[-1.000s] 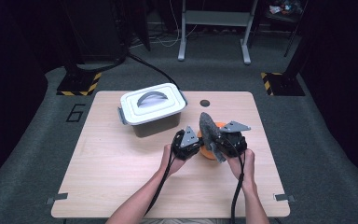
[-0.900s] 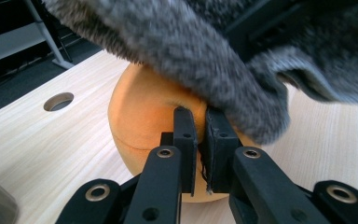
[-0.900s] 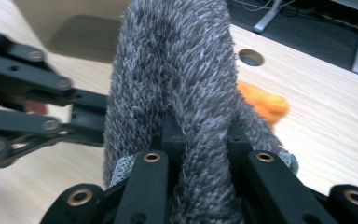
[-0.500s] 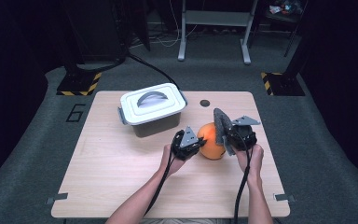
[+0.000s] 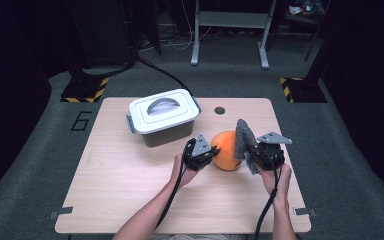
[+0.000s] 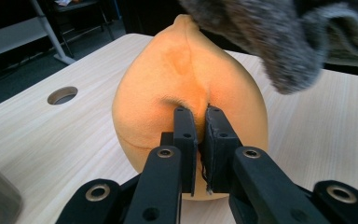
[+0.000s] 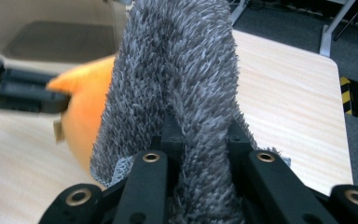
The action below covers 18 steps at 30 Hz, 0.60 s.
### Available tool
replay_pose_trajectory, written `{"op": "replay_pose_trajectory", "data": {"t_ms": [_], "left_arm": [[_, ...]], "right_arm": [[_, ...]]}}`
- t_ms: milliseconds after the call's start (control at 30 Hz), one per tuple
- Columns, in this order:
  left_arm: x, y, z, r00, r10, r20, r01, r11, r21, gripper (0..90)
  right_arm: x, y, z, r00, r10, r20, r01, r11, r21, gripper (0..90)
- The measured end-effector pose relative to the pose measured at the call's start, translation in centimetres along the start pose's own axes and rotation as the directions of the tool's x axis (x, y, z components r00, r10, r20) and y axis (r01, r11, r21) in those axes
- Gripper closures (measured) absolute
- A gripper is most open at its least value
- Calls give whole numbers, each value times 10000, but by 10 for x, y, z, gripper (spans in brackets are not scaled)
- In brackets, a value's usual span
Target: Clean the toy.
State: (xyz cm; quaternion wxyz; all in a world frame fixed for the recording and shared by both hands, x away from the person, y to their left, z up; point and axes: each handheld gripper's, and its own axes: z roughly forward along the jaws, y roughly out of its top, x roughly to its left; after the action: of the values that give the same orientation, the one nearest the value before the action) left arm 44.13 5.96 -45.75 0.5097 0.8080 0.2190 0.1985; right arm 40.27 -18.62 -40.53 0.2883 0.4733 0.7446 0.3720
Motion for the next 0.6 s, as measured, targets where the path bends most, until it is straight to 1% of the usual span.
{"op": "replay_pose_trajectory", "data": {"t_ms": [33,67,133,167,233,300,333,433,533,600], "left_arm": [[1,0,0,10000,-34,-78,34,10000,-48,848],[1,0,0,9999,-111,-68,111,9999,-11,848],[3,0,0,9999,-74,-156,74,10000,-7,848],[3,-1,0,9998,-139,-129,139,9999,-18,848],[5,0,0,9999,-99,-79,100,9999,108,848],[5,0,0,9999,-145,-85,145,9999,40,848],[5,0,1,9998,-140,-140,141,9999,28,848],[4,1,1,9998,-178,-92,178,9998,33,848],[4,1,1,9997,-211,-83,211,9998,21,848],[4,1,1,9997,-225,-75,225,9997,49,848]], "right_arm": [[-1,-3,-2,10000,12,-15,-12,10000,1,758],[-1,-7,-4,10000,59,-21,-58,10000,72,758],[-2,-14,-9,9999,144,-42,-143,9997,186,757],[-3,-18,-10,9999,146,-46,-145,9996,251,756],[-2,-26,-15,9997,254,20,-254,9993,290,755],[-1,-35,-20,9998,193,32,-194,9990,404,754],[-1,-39,-23,9997,245,-7,-244,9986,474,754],[1,-53,-31,9993,384,2,-383,9971,652,753],[3,-66,-36,9986,515,68,-519,9950,858,751],[5,-75,-37,9978,663,-1,-659,9925,1030,750]]}}
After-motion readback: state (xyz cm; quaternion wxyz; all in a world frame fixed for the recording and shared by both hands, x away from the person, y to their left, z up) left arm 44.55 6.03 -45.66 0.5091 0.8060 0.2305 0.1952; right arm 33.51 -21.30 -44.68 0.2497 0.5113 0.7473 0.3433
